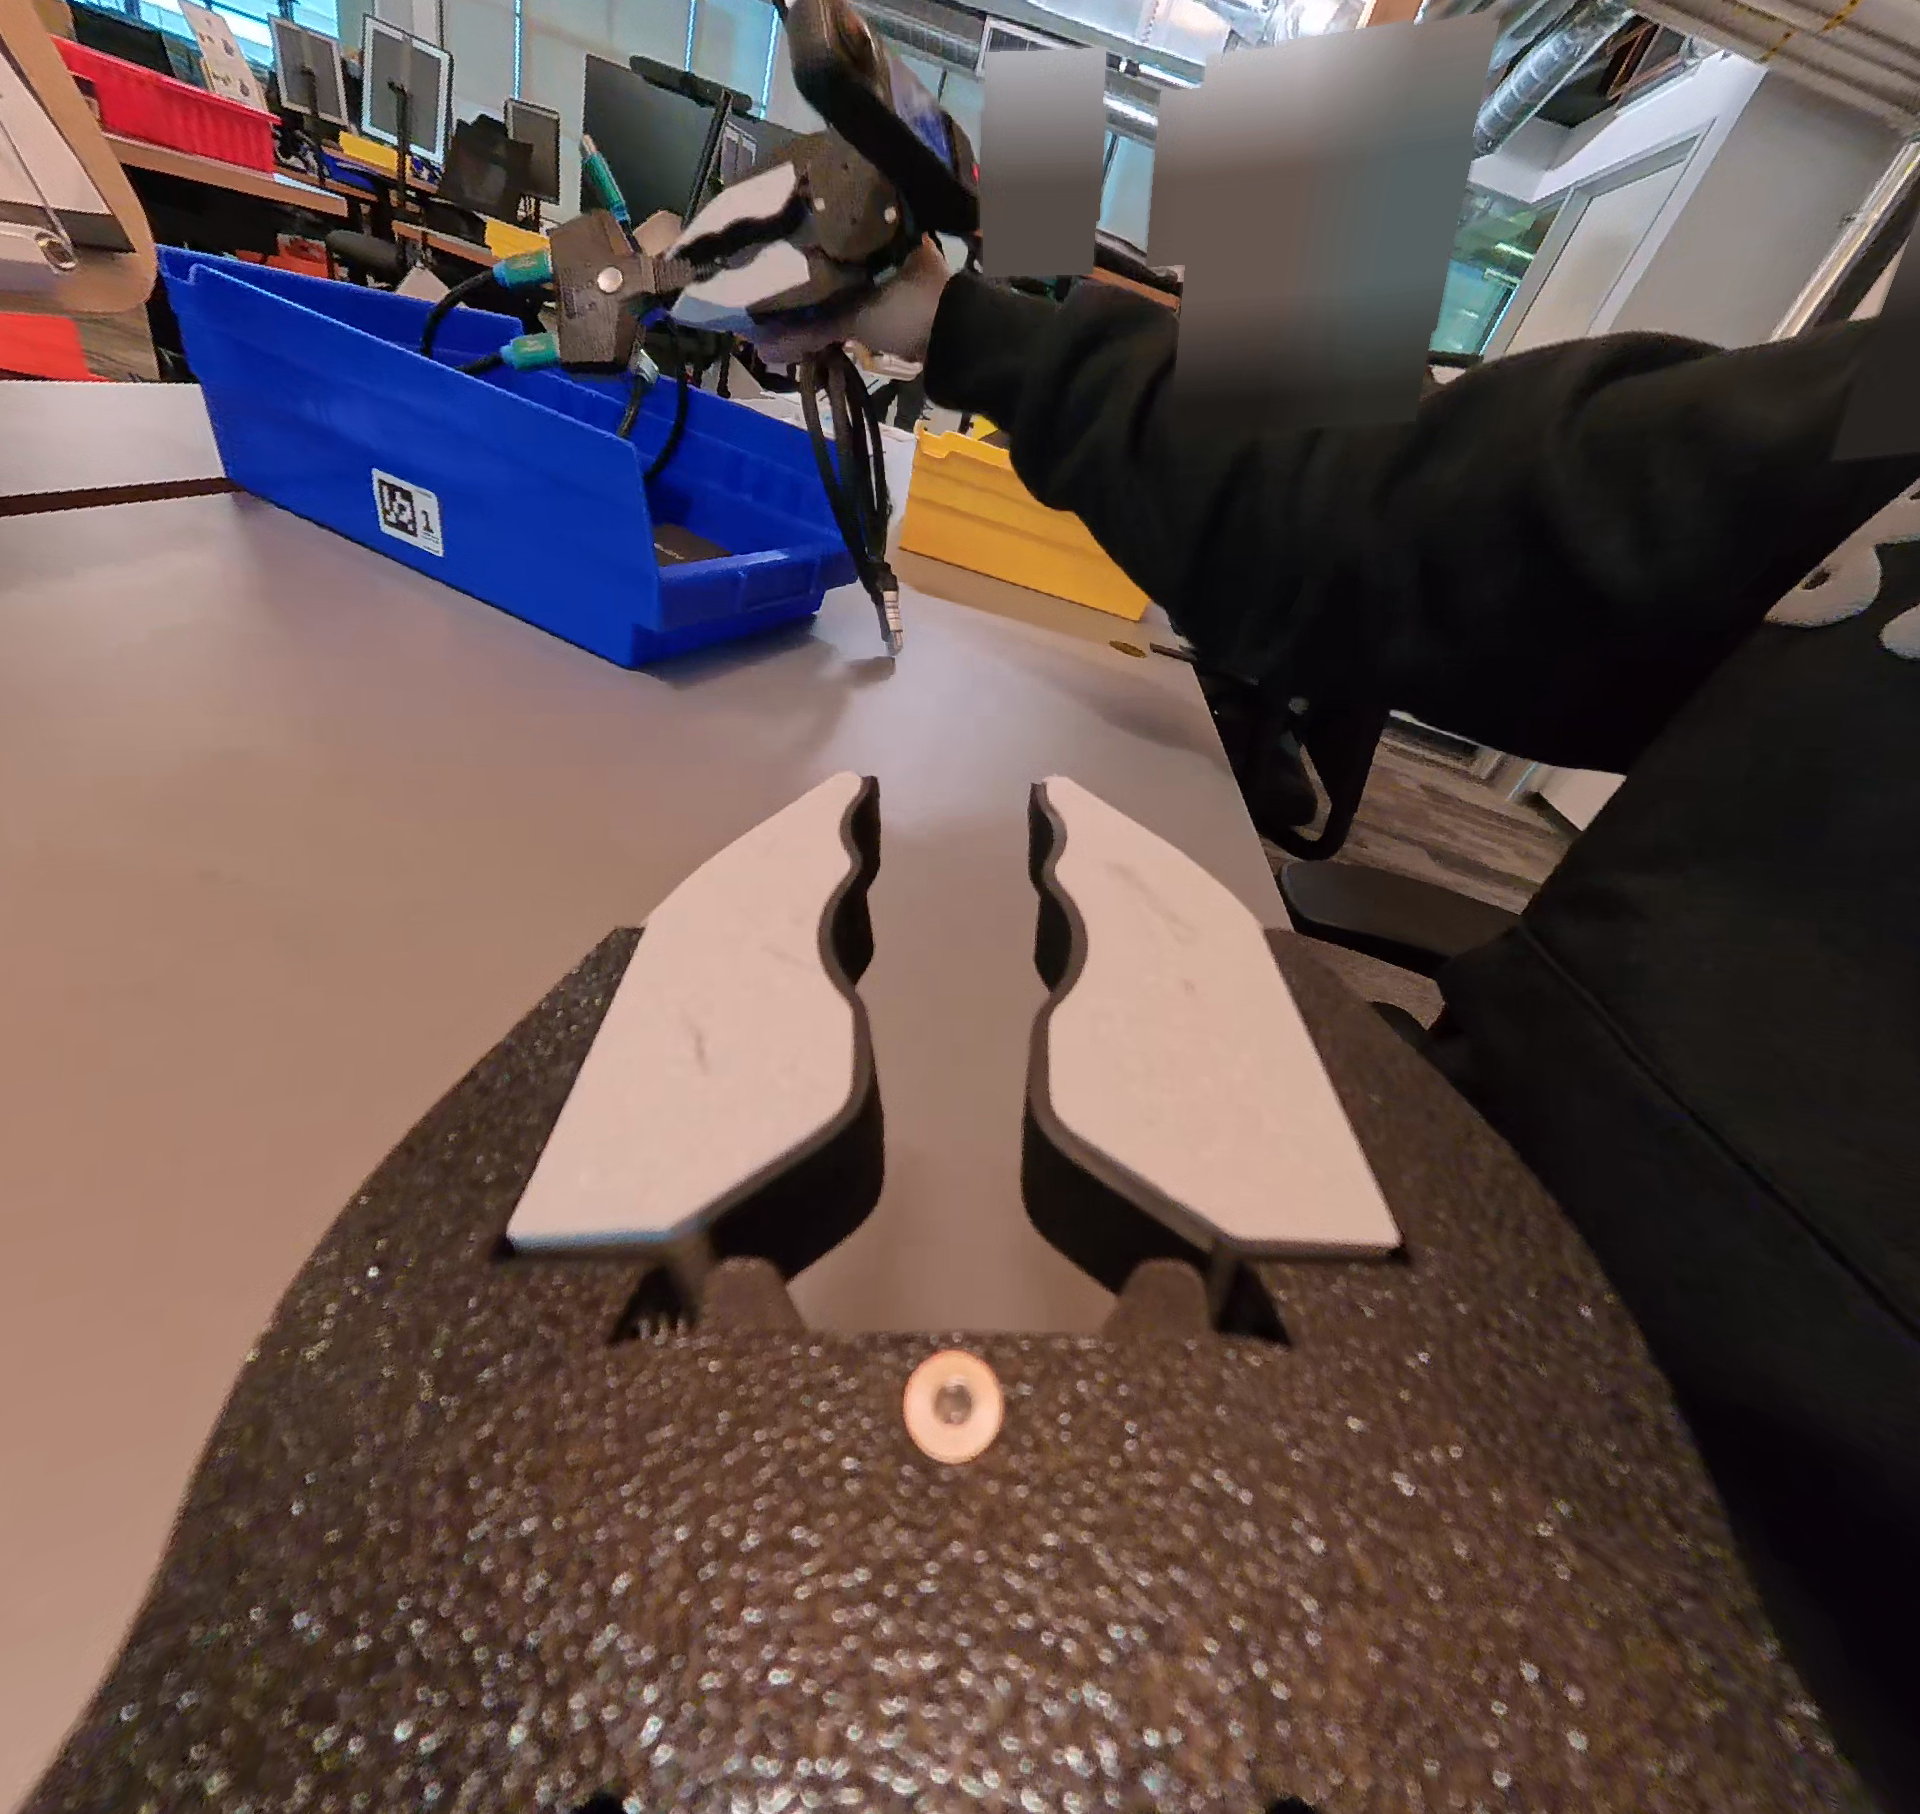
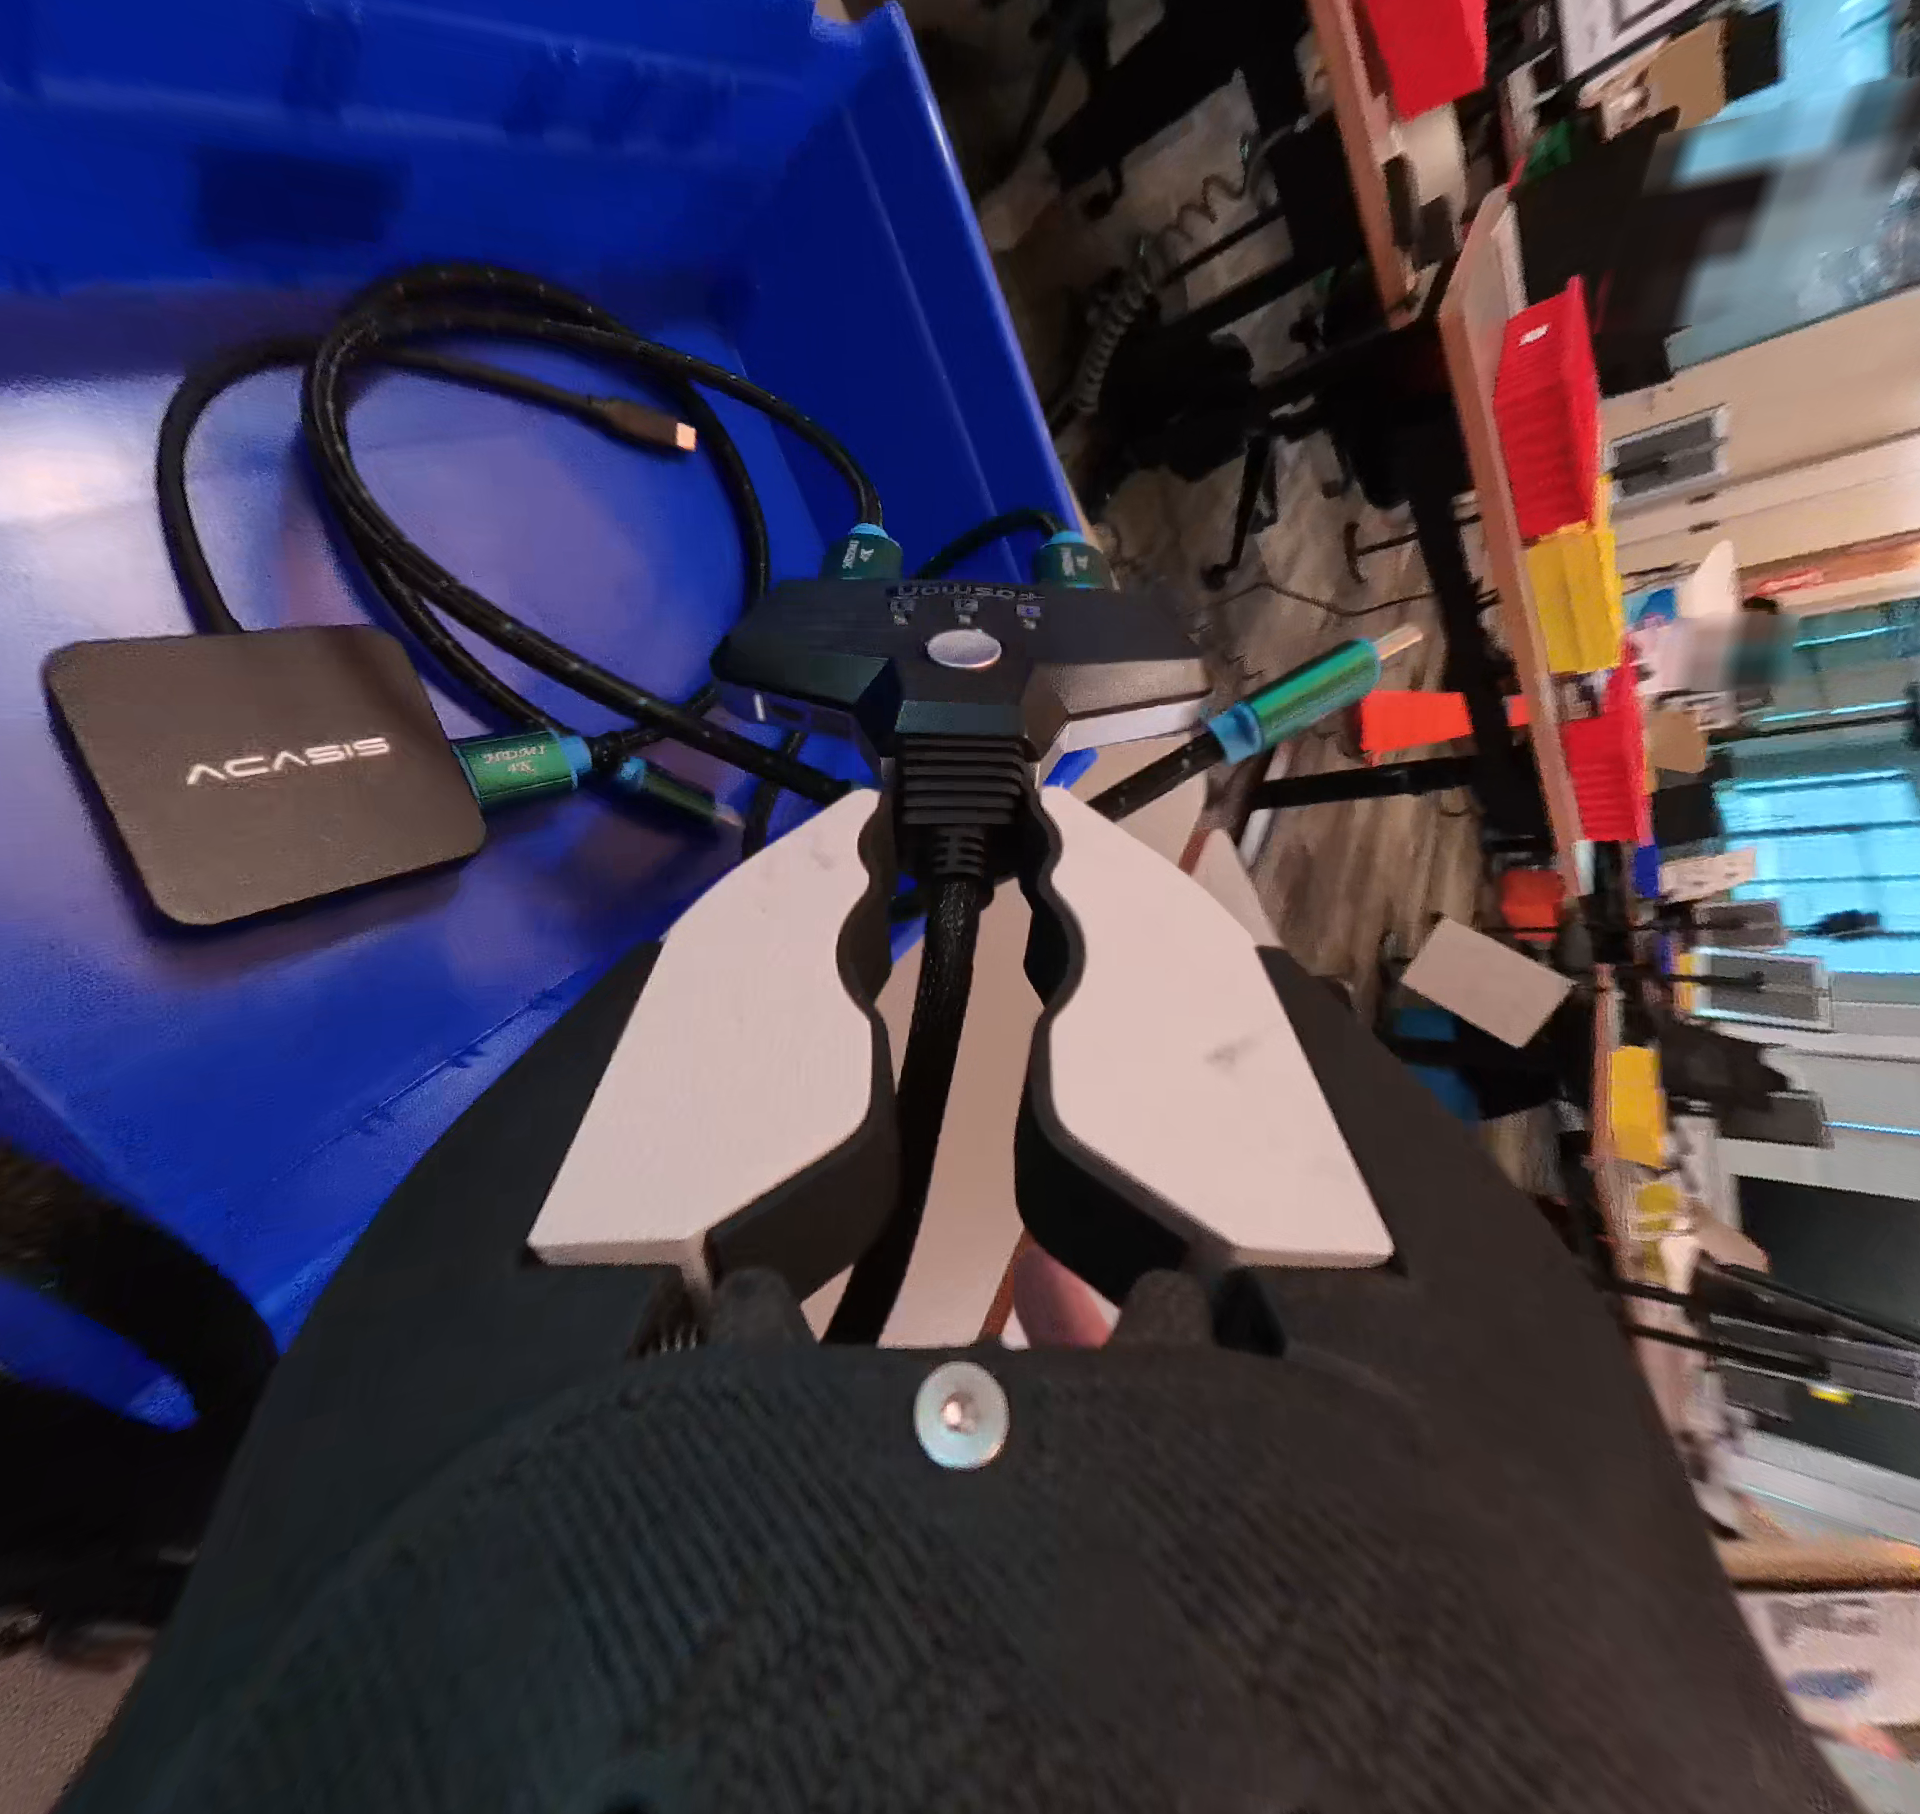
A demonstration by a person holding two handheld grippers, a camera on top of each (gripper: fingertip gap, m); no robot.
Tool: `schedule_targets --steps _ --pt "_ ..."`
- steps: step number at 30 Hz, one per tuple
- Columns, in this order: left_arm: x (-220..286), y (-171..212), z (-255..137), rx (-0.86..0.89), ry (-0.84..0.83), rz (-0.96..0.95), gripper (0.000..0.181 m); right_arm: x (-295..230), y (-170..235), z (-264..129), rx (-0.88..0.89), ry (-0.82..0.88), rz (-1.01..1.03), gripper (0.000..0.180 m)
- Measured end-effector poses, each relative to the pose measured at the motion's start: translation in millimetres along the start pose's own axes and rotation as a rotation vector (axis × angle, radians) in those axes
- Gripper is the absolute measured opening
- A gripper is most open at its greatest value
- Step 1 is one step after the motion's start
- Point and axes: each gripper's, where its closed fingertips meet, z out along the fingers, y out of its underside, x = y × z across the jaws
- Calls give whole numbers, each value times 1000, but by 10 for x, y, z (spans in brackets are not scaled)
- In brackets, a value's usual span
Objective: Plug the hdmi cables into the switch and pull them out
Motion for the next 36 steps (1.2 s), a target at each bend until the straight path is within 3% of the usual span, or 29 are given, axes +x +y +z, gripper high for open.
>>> schedule_targets --steps 4,12,17,21,27,30,36 --pt "18 9 16 -6 11 -2 27 204 -149 -103 -47 -179 183 23" --pt "23 -23 3 23 37 -37 27 697 -519 -95 -124 -131 425 22" --pt "45 -60 0 69 71 -96 25 555 -610 113 -200 -188 205 23" --pt "94 -123 -23 132 137 -140 19 517 -570 147 -421 -263 30 23" --pt "211 -59 38 75 159 -61 19 655 -737 340 -556 -364 -67 23" --pt "310 11 88 18 187 -4 20 721 -867 567 -502 -347 -79 23" --pt "390 47 99 -8 229 25 20 639 -718 813 -546 -170 -99 23"
